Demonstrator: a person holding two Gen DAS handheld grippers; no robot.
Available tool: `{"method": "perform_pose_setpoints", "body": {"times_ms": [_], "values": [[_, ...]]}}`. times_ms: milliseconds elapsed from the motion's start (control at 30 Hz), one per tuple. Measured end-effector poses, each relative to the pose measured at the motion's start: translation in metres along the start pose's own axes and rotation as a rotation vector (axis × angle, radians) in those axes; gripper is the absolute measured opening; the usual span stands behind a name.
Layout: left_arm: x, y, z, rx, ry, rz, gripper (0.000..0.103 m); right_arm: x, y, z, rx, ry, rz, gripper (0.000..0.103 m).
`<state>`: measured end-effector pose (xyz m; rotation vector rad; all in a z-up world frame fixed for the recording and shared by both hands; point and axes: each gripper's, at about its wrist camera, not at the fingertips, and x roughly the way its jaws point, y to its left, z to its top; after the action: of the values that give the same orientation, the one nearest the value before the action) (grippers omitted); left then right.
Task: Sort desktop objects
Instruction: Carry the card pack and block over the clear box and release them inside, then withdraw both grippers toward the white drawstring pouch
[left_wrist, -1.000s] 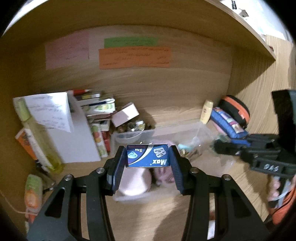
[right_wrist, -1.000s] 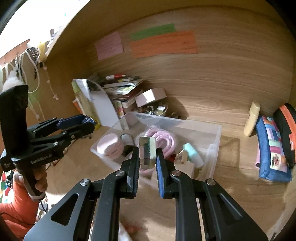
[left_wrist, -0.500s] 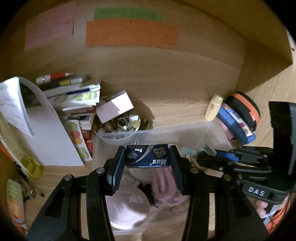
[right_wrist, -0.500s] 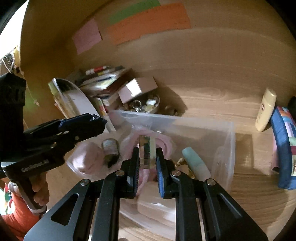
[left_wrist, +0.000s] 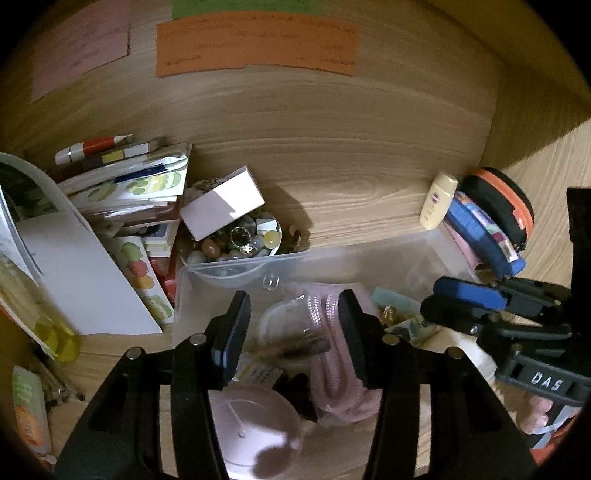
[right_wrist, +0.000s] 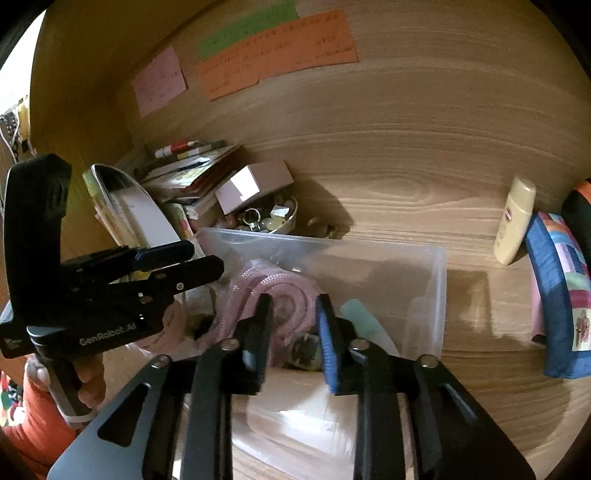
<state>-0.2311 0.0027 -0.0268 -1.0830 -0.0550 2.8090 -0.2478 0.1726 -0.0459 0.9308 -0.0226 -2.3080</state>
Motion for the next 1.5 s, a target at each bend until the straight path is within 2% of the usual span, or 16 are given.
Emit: {"method": "perform_pose_setpoints", "body": {"times_ms": [67,133,200,267,333,433,600,767,967,1100,1133,1200,1267,1400,1500], "values": [[-0.002,0.001,0.002,-0.01,0.014,-0.023,0.062,-0.002,0.002,0.001,-0.02,0.011,-0.002,0.026],[-0.01,0.002,0.003,-0.012,0.009,-0.026,0.063,-0.012,0.003,0.002,-0.033,-0.009,-0.01,0.028],[-0.021,0.001,0.003,-0.011,-0.004,-0.011,0.07,-0.026,0.004,0.004,-0.045,-0.038,-0.008,0.043],[-0.034,0.001,0.002,-0.013,-0.022,-0.011,0.081,-0.043,0.006,0.004,-0.048,-0.083,-0.018,0.057],[-0.05,0.002,-0.001,-0.012,-0.041,-0.009,0.084,-0.06,0.011,0.002,-0.061,-0.123,-0.041,0.058],[-0.076,0.0,-0.009,-0.004,-0.073,-0.006,0.096,-0.076,0.018,-0.004,-0.08,-0.127,-0.057,0.059],[-0.1,-0.002,-0.029,0.027,-0.078,0.021,0.096,-0.091,0.036,-0.031,-0.119,-0.097,-0.054,0.061],[-0.111,-0.003,-0.059,0.031,-0.041,0.034,0.096,-0.101,0.044,-0.064,-0.127,-0.056,-0.054,0.061],[-0.123,0.003,-0.097,0.029,-0.006,0.061,0.096,-0.092,0.041,-0.102,-0.06,0.069,0.023,0.061],[-0.125,0.013,-0.119,0.003,0.025,0.051,0.096,-0.096,0.049,-0.129,-0.072,0.122,0.058,0.062],[-0.125,0.015,-0.124,-0.008,0.033,0.047,0.096,-0.097,0.051,-0.135,-0.073,0.134,0.067,0.063],[-0.124,0.017,-0.133,-0.016,0.049,0.042,0.096,-0.1,0.052,-0.146,-0.062,0.151,0.091,0.074],[-0.123,0.018,-0.14,-0.029,0.062,0.039,0.096,-0.098,0.054,-0.154,-0.057,0.162,0.073,0.079],[-0.123,0.018,-0.149,-0.049,0.073,0.019,0.096,-0.08,0.059,-0.167,-0.067,0.225,0.037,0.079],[-0.125,0.017,-0.154,-0.053,0.074,0.019,0.096,-0.075,0.066,-0.171,-0.09,0.226,0.027,0.079]]}}
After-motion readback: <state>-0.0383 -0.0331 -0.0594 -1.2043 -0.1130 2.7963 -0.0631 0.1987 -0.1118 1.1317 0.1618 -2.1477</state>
